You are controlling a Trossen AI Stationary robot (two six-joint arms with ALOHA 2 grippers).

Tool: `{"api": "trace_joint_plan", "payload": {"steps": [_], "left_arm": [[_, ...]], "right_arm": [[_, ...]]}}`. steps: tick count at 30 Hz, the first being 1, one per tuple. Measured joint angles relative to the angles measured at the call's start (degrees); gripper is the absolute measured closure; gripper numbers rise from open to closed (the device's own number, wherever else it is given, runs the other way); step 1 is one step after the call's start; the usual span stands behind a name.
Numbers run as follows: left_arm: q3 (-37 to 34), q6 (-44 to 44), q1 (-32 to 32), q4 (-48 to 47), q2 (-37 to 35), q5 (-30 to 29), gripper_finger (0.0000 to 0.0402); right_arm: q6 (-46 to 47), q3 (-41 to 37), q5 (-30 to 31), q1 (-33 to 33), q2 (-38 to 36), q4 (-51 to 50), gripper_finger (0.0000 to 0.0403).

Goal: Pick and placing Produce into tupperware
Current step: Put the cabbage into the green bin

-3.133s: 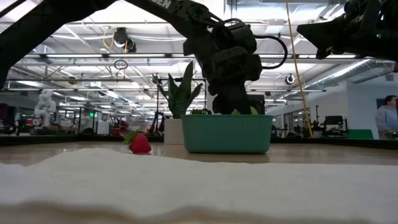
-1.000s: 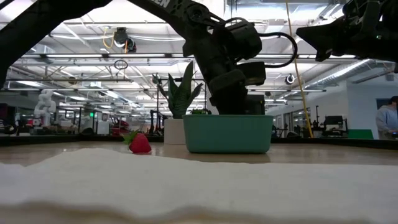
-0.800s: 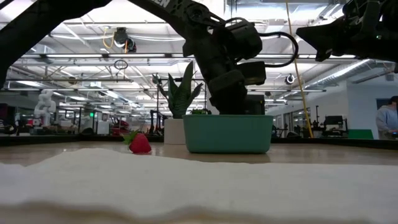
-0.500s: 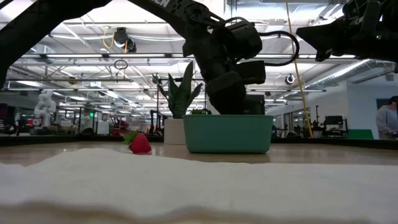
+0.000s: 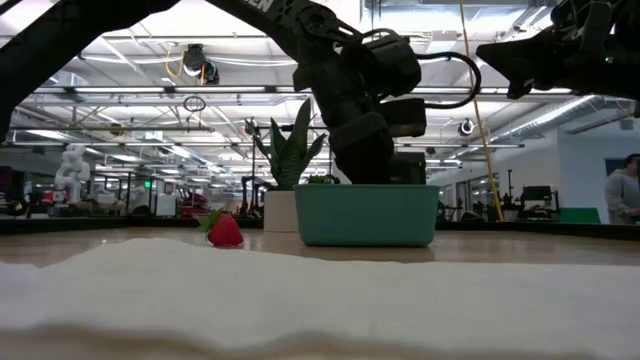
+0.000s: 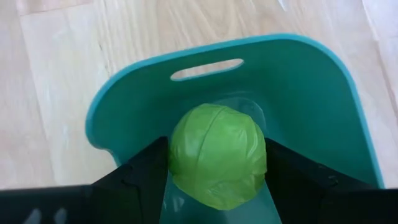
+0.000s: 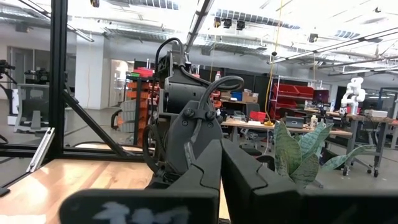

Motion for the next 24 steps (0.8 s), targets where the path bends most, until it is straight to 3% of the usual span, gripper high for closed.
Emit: {"api": "trace_joint_plan", "payload": {"steps": [9, 17, 24], "left_arm": [[0.0, -0.1, 0.0, -0.5, 0.0, 1.5, 0.0175], [0.0, -0.1, 0.0, -0.3, 0.0, 1.5, 0.0136], [0.0, 0.2, 0.0, -0.2, 0.0, 1.5, 0.0131]], "right_arm": [[0.4, 0.0, 0.0, 0.0, 0.0, -0.1, 0.0403], [0.4, 0.0, 0.0, 0.0, 0.0, -0.2, 0.0403], [0.4, 0.0, 0.0, 0.0, 0.0, -0.2, 0.0403]]}}
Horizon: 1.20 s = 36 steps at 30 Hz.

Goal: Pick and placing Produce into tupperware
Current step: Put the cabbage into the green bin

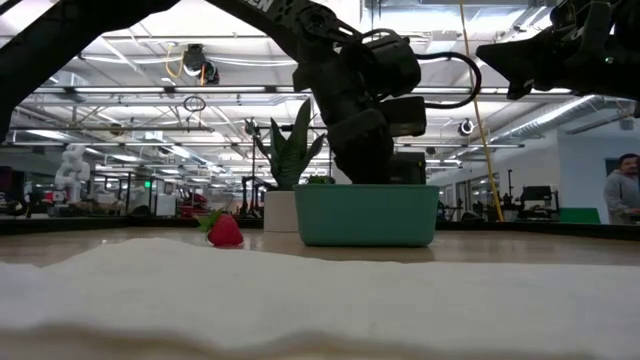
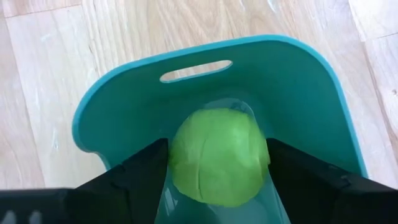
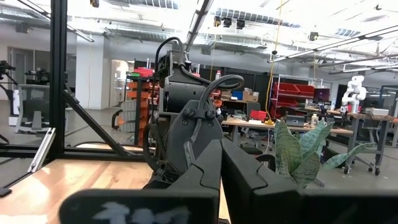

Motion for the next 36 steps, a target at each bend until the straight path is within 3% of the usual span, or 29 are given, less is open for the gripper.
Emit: {"api": "trace_joint_plan", "payload": {"steps": [28, 36], "left_arm": [[0.0, 0.0, 0.1, -1.4, 0.0, -1.2, 0.0129], [0.0, -0.5, 0.1, -1.4, -0.1, -1.2, 0.0079]], "right_arm": [[0.0, 0.0, 0.0, 0.0, 0.0, -0.4, 0.0403], [0.0, 0.0, 0.0, 0.0, 0.0, -0.9, 0.0403]]}}
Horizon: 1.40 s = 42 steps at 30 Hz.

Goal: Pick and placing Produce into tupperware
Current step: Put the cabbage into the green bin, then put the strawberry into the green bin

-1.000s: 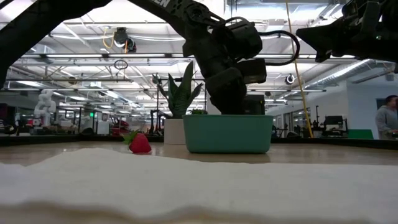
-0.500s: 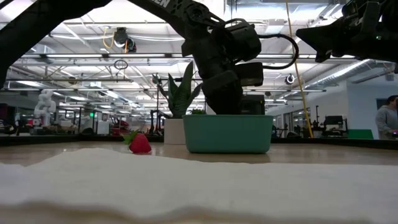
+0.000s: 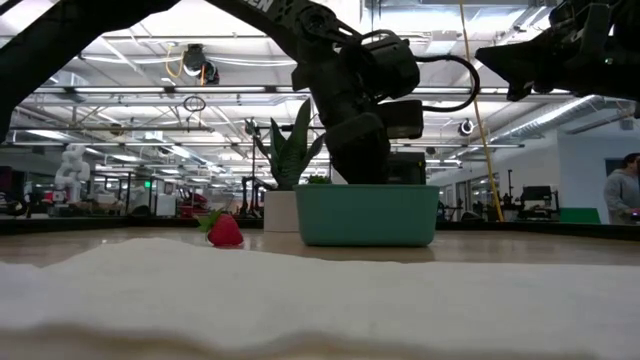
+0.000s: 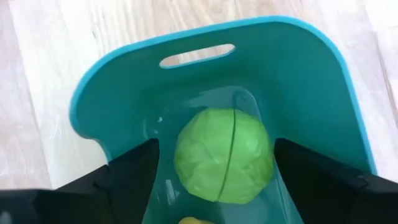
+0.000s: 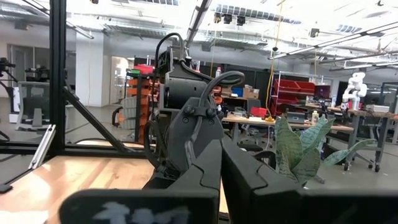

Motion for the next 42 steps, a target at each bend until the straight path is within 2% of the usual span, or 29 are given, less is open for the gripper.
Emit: {"api": "trace_joint_plan", "payload": {"steps": [7, 17, 24, 29, 31, 34, 42], "left_arm": [[0.1, -0.4, 0.0, 0.3, 0.0, -1.9, 0.0067], [6.2, -0.4, -0.1, -5.0, 0.0, -2.6, 0.0066], [11.0, 0.1, -0.5, -12.0, 0.0, -5.9, 0.0066], [12.0, 1.3, -1.3, -11.8, 0.0, -5.0, 0.0074], [12.2, 1.8, -1.5, -11.5, 0.0, -4.9, 0.0095], [12.2, 2.1, -1.7, -11.2, -0.1, -4.9, 0.0147], [12.2, 2.1, -1.7, -11.3, 0.0, -4.9, 0.0325]], "right_arm": [[0.0, 0.0, 0.0, 0.0, 0.0, 0.0, 0.0403], [0.0, 0.0, 0.0, 0.0, 0.0, -0.2, 0.0403], [0.0, 0.0, 0.0, 0.0, 0.0, -0.4, 0.0403], [0.0, 0.0, 0.0, 0.0, 0.0, -0.5, 0.0403], [0.0, 0.0, 0.0, 0.0, 0.0, -0.5, 0.0403], [0.0, 0.0, 0.0, 0.0, 0.0, -0.5, 0.0403], [0.0, 0.0, 0.0, 0.0, 0.0, -0.4, 0.0403]]}}
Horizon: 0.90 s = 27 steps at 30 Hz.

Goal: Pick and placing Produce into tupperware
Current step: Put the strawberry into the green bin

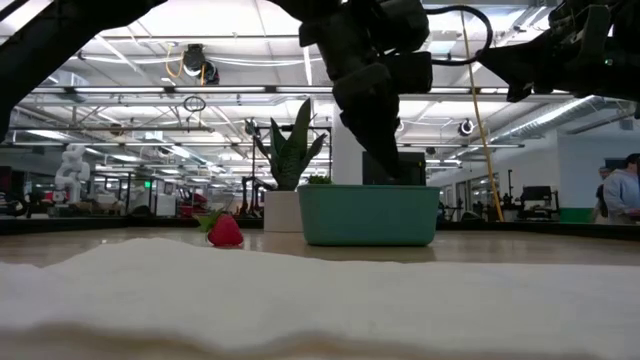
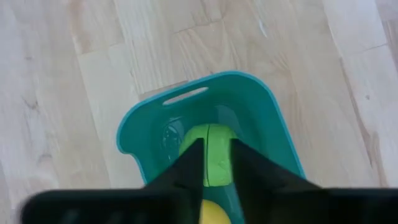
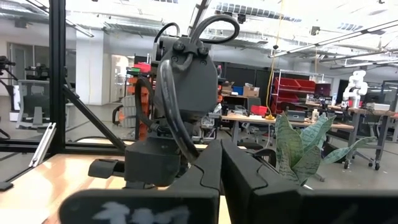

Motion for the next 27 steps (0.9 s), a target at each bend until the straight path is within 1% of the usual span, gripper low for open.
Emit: {"api": "trace_joint_plan", "payload": {"steps": [2, 4, 5, 10, 13, 17, 19, 24, 27], "left_arm": [[0.0, 0.1, 0.0, 0.0, 0.0, 0.0, 0.0366], [0.0, 0.2, 0.0, -0.2, 0.0, 0.0, 0.0392], [0.0, 0.2, 0.0, -0.3, 0.0, 0.0, 0.0393], [0.0, 0.1, 0.0, -1.4, 0.0, 0.0, 0.0378], [0.0, 0.0, 0.0, -4.3, -0.4, 0.0, 0.0377], [-0.1, -0.4, 0.0, -6.8, -1.4, 0.0, 0.0392], [-0.1, -0.2, -0.3, -6.4, -2.2, 0.0, 0.0398], [-0.1, 0.6, -0.7, -6.1, -3.5, -0.2, 0.0393], [-0.1, 1.5, -0.6, -6.8, -4.9, -0.2, 0.0399]], "right_arm": [[0.0, 0.0, 0.0, 0.0, 0.0, 0.0, 0.0403], [0.0, 0.0, 0.0, 0.0, 0.0, 0.0, 0.0403], [0.0, 0.0, 0.0, 0.0, 0.0, 0.0, 0.0403], [0.0, 0.0, 0.0, 0.0, 0.0, 0.0, 0.0403], [0.0, 0.0, 0.0, 0.0, 0.0, 0.0, 0.0403], [0.0, 0.0, 0.0, 0.0, 0.0, 0.0, 0.0403], [0.0, 0.0, 0.0, 0.0, 0.0, 0.0, 0.0403], [0.0, 0.0, 0.0, 0.0, 0.0, -0.4, 0.0403], [0.0, 0.0, 0.0, 0.0, 0.1, -0.5, 0.0403]]}}
